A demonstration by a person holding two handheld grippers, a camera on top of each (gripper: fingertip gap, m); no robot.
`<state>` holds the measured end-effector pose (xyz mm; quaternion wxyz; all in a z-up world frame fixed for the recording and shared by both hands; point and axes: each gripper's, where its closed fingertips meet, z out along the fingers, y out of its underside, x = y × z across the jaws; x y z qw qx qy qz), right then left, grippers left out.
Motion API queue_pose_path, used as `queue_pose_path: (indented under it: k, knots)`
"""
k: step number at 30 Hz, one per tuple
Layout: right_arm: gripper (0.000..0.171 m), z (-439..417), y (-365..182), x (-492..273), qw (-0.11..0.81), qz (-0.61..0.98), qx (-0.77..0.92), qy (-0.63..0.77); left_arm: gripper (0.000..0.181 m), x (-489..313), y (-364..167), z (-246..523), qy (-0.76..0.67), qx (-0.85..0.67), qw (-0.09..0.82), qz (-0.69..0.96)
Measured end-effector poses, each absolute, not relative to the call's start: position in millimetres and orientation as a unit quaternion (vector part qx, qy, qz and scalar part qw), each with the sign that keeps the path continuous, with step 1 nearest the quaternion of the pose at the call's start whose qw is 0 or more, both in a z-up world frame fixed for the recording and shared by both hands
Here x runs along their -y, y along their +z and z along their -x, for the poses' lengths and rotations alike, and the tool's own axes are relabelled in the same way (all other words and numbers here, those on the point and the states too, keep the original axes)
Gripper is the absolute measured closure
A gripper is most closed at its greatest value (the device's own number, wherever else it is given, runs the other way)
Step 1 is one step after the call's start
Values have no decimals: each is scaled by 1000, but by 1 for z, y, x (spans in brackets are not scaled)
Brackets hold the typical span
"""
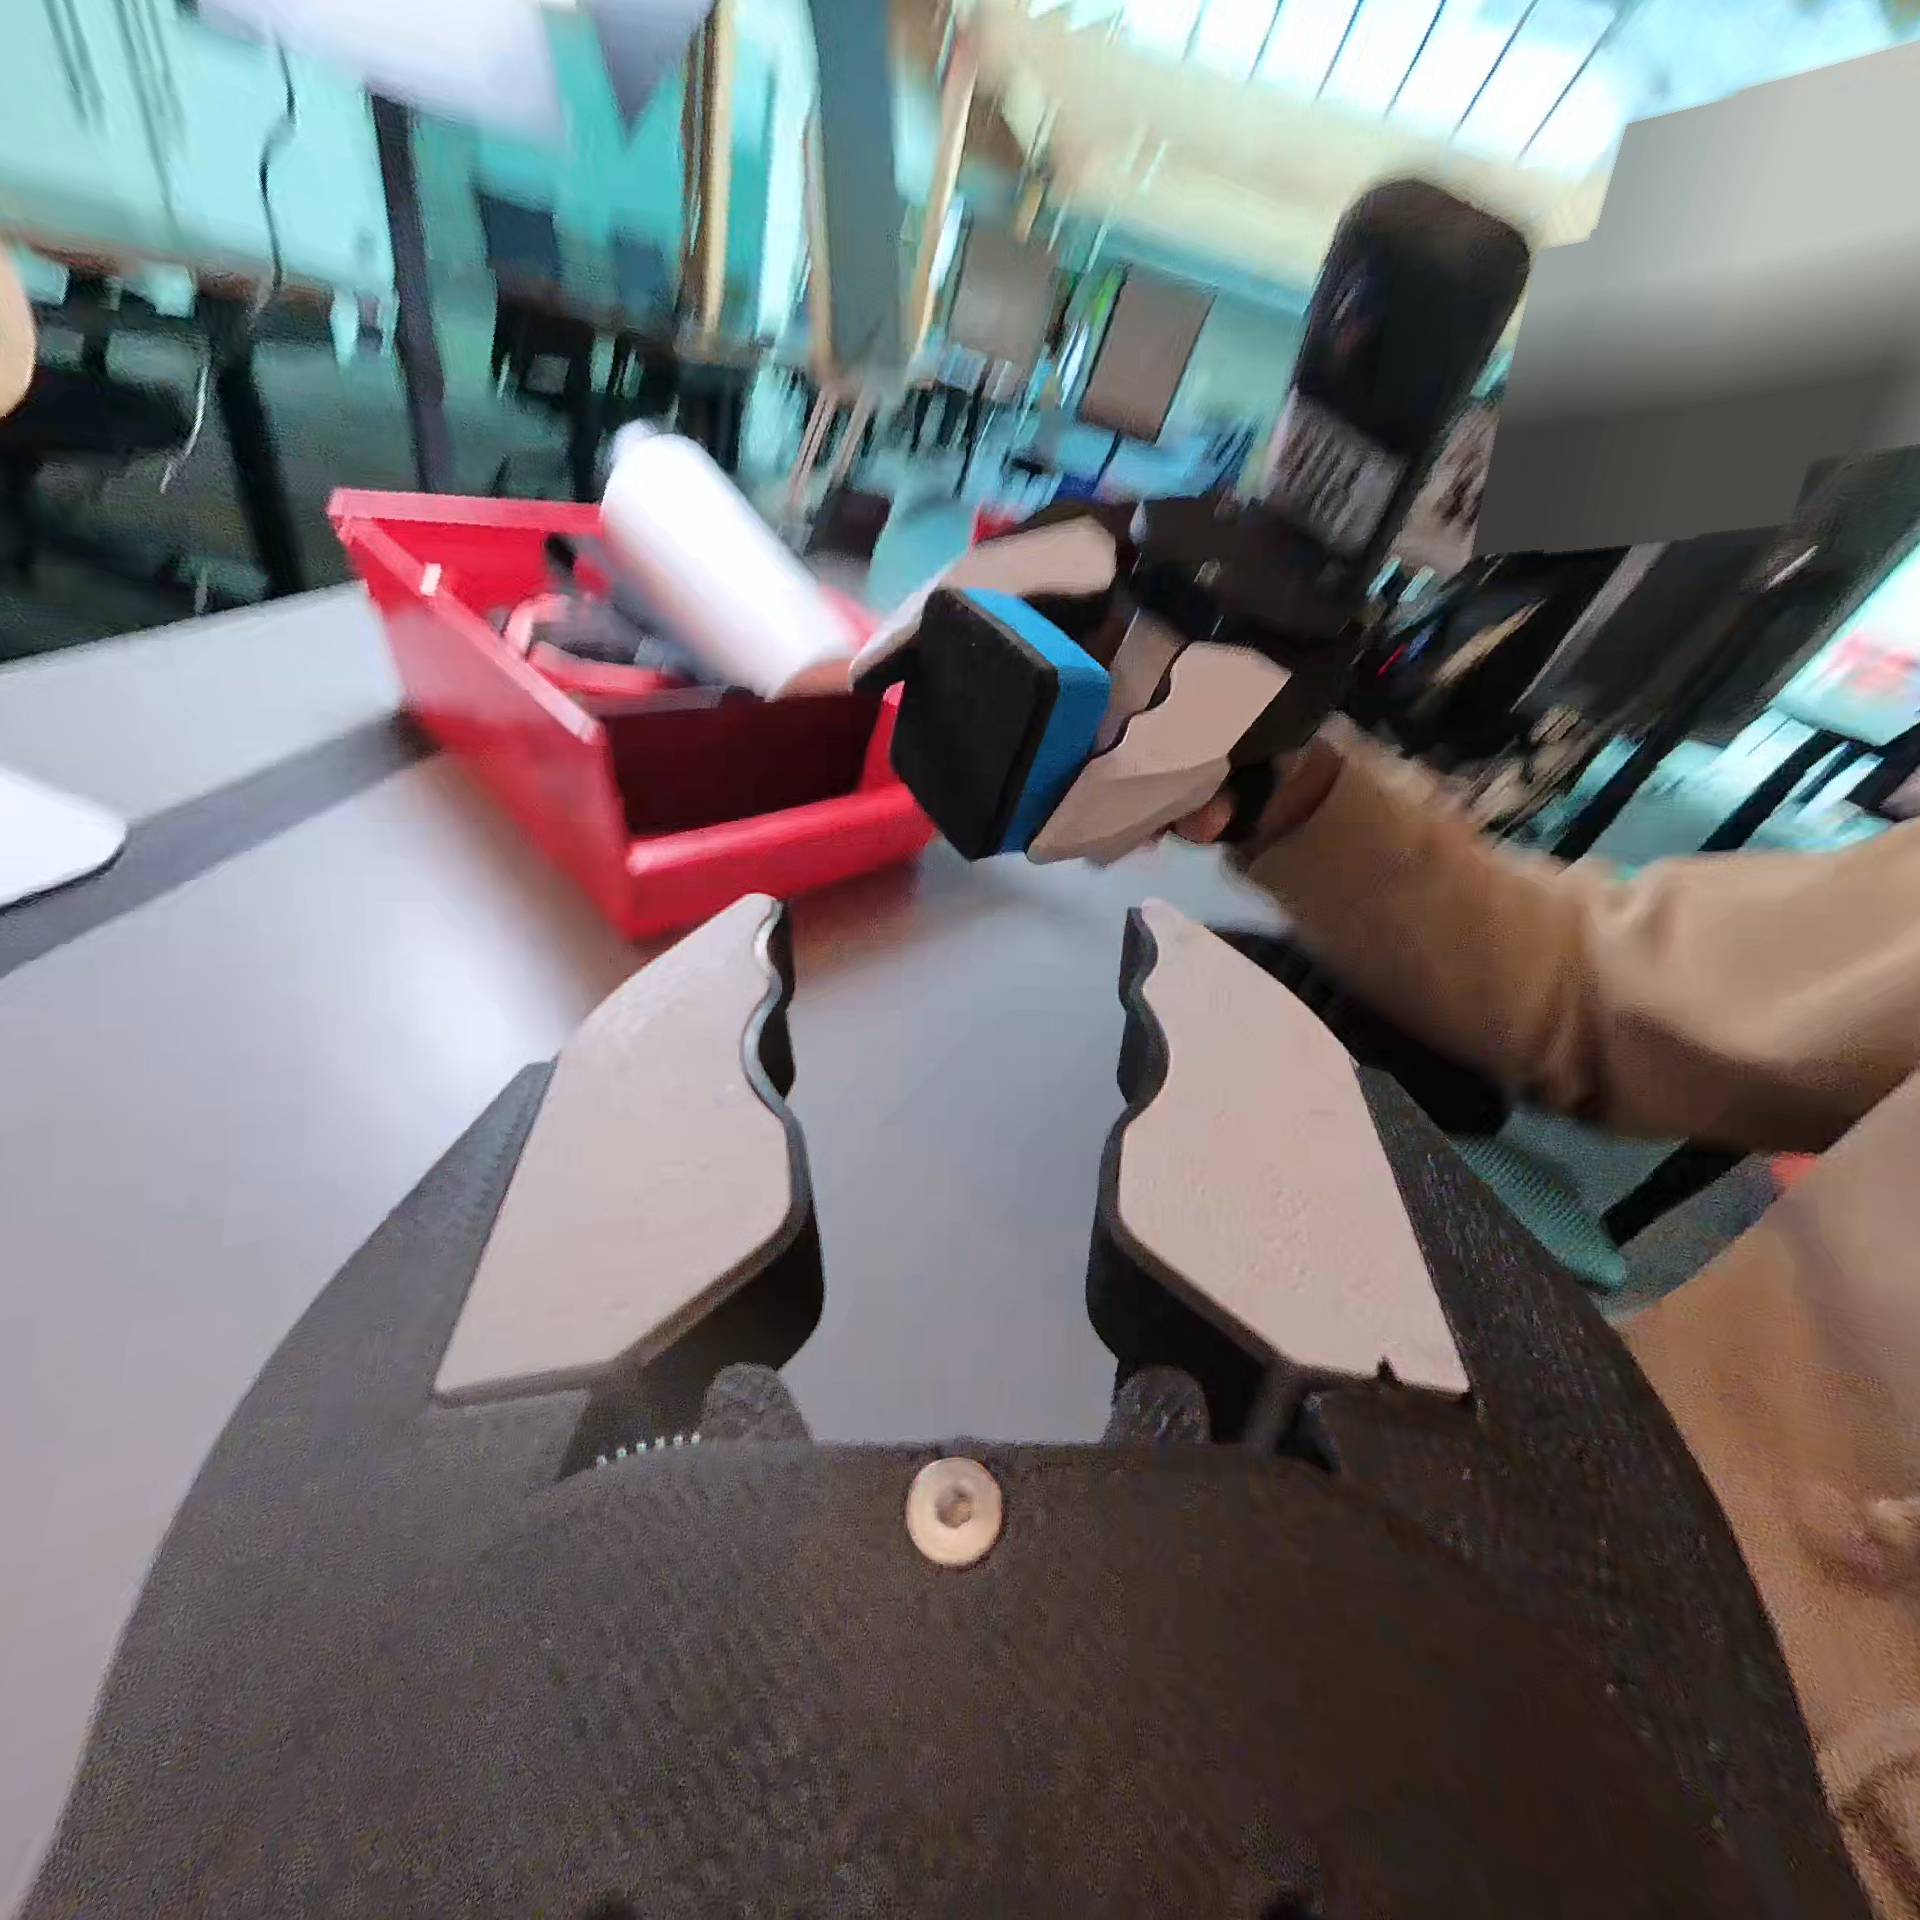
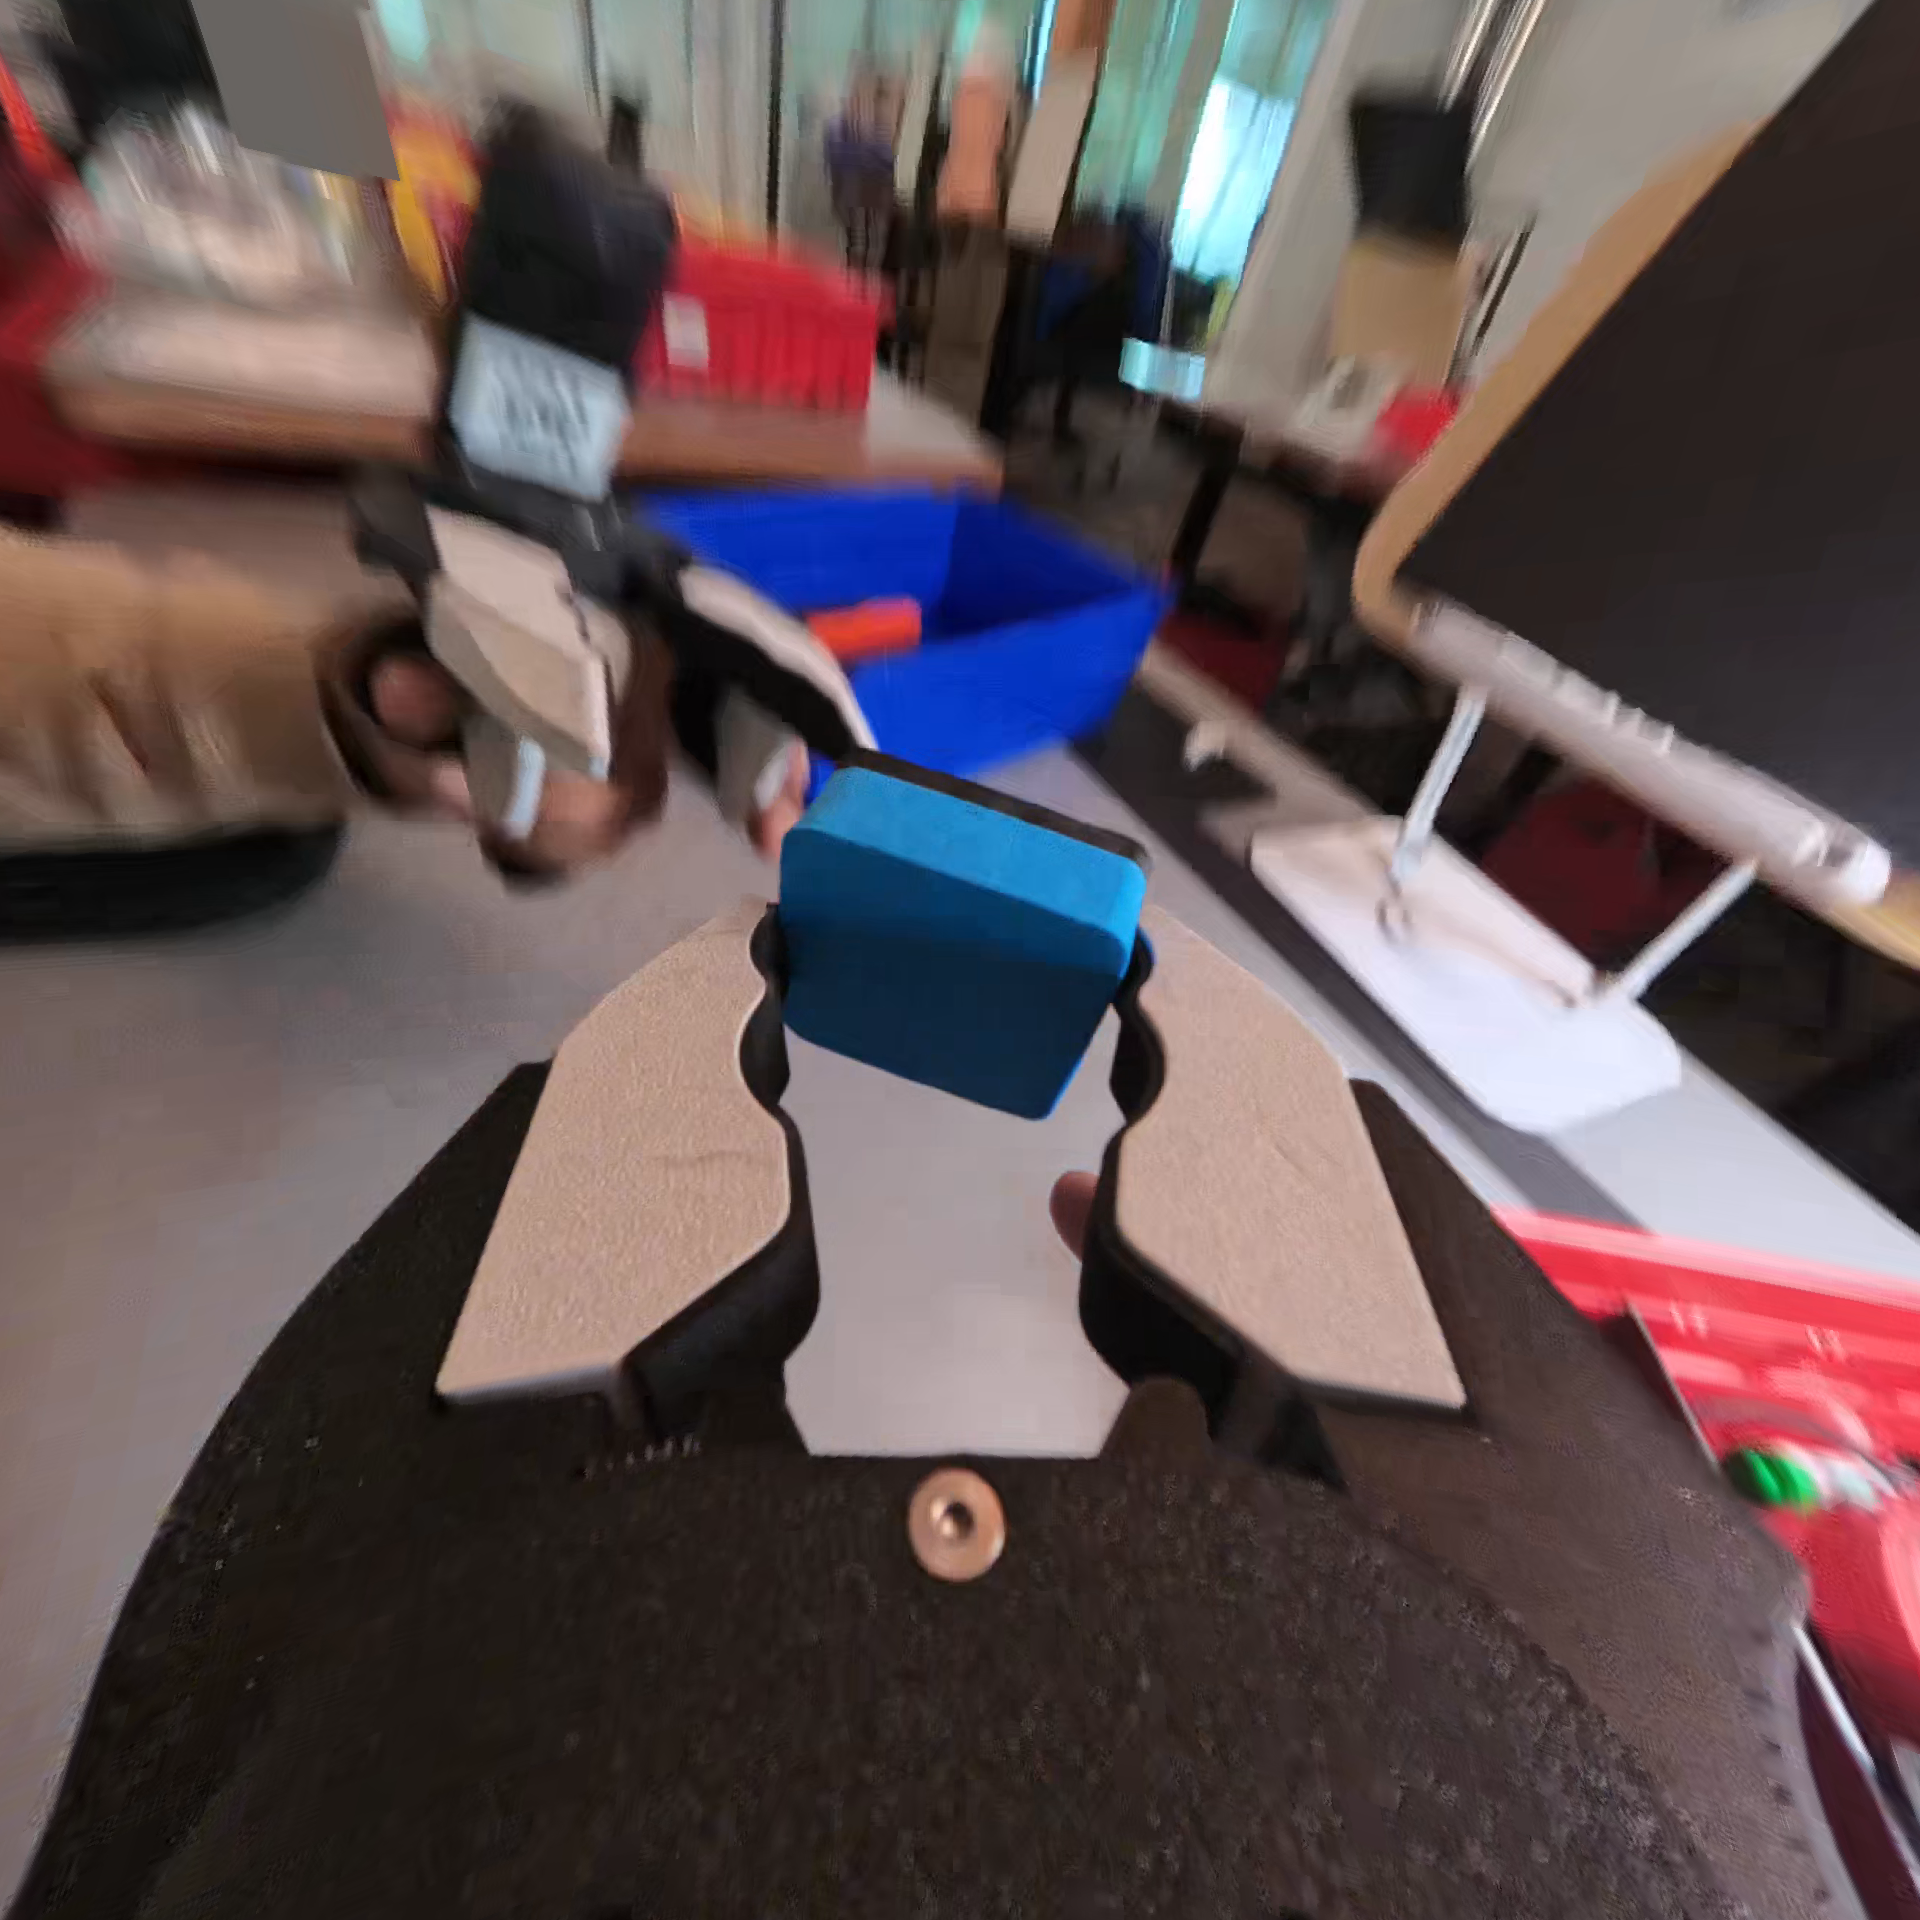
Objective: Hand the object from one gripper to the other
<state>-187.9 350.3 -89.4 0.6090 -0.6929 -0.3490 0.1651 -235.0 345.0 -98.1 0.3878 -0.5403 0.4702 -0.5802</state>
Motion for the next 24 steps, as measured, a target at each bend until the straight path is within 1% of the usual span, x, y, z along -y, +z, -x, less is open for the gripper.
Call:
queue_pose_path:
  k: [3,4,6,8,9,10,11,12,14,16,18,20,22,24]
  knots:
    - [110,170,-139,-353,489,768,408,67,124,-350,-118,231,-499,-499,367,606]
    - [110,167,-150,-354,467,779,417,34,127,-349,-121,228,-494,-497,363,614]
    - [110,174,-168,-353,424,792,440,4,125,-343,-137,220,-478,-503,336,636]
    - [110,189,-176,-352,412,781,469,-23,127,-337,-154,212,-469,-511,305,652]
    - [110,194,-179,-351,404,777,482,-38,131,-333,-160,209,-474,-511,288,657]
    - [110,198,-180,-352,403,771,490,-53,140,-329,-165,207,-479,-512,270,659]
    - [111,202,-180,-351,403,767,496,-62,153,-324,-168,207,-487,-516,255,657]
    - [110,202,-182,-351,398,764,502,-73,155,-324,-168,207,-494,-515,252,654]
    - [110,203,-174,-355,429,747,501,-80,156,-328,-159,208,-529,-490,255,644]
    - [111,206,-146,-358,510,714,476,-49,157,-335,-133,213,-624,-423,228,617]
    - [99,205,-104,-356,607,663,438,-14,157,-340,-96,227,-749,-328,175,549]
    - [91,201,-73,-350,673,615,412,8,158,-348,-70,242,-831,-245,132,482]
    - [91,203,-59,-340,722,559,408,18,157,-346,-57,251,-864,-220,122,436]
    - [87,214,-59,-334,741,528,415,27,157,-335,-50,254,-881,-217,110,405]
